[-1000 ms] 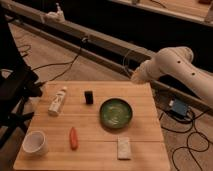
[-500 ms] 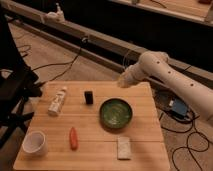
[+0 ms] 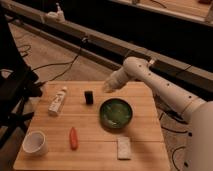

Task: Knock the eraser over

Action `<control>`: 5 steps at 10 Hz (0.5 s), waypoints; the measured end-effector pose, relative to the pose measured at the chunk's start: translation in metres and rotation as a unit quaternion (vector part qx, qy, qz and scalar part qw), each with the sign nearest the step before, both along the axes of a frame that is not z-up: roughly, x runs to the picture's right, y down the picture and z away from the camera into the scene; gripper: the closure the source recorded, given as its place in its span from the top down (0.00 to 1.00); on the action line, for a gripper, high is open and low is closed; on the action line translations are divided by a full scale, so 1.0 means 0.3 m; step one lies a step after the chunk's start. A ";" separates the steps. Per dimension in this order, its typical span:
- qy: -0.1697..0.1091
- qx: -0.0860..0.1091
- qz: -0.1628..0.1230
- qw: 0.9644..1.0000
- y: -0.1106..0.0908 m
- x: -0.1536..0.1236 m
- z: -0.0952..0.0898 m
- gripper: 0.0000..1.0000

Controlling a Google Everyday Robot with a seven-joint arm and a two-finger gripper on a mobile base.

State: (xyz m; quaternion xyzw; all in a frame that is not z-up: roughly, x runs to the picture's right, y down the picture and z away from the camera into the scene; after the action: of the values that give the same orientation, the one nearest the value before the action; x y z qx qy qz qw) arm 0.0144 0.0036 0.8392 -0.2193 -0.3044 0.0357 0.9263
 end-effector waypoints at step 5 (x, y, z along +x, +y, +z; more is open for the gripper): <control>0.003 -0.007 -0.004 1.000 0.026 -0.007 0.046 0.00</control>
State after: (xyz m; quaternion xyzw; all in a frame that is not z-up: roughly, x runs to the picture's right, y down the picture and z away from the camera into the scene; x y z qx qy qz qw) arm 0.0122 0.0113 0.8530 -0.2270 -0.3008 0.0350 0.9256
